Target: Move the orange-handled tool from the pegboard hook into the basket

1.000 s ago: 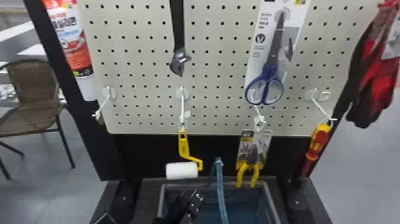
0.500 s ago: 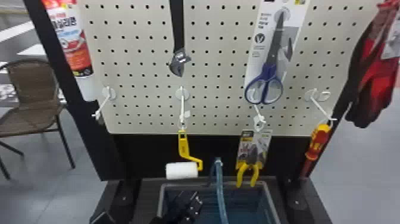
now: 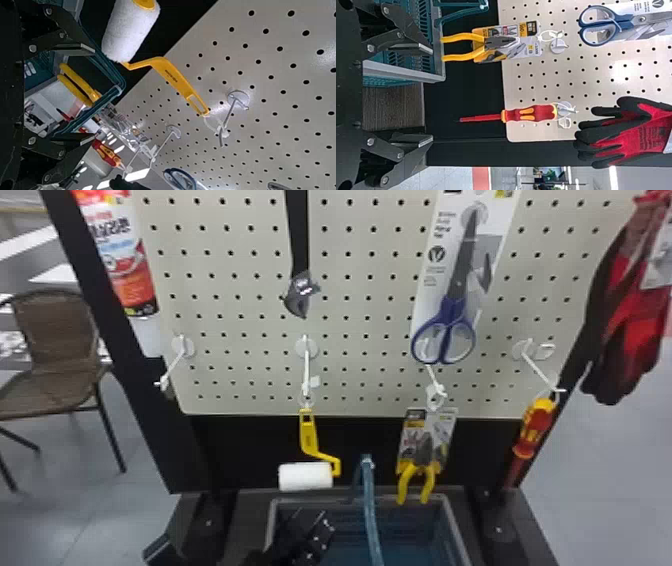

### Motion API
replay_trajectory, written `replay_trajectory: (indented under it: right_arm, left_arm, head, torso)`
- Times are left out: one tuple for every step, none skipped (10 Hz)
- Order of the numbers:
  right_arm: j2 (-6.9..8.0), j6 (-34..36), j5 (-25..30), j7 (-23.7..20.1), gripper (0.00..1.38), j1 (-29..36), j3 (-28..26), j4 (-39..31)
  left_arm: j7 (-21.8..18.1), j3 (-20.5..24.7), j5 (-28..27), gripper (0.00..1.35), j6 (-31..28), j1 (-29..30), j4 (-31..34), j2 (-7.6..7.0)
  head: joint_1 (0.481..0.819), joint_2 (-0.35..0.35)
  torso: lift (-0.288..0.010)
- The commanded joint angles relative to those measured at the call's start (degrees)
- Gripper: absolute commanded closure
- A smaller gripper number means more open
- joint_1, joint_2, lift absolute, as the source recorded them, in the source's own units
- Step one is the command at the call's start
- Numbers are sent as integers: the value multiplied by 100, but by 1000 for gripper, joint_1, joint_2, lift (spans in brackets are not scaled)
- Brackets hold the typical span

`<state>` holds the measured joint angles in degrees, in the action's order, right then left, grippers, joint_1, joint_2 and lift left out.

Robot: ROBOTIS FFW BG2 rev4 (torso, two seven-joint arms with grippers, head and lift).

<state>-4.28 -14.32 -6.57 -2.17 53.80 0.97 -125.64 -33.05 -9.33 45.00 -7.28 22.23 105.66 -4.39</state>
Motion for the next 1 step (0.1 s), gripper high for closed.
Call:
replay_trajectory:
  right_arm:
    - [-3, 0, 15, 7, 484, 0, 0, -15]
  left_arm:
    - [0, 18, -18, 499, -19, 7, 30, -1]
  head:
    - [549, 0]
  torso:
    - [-100]
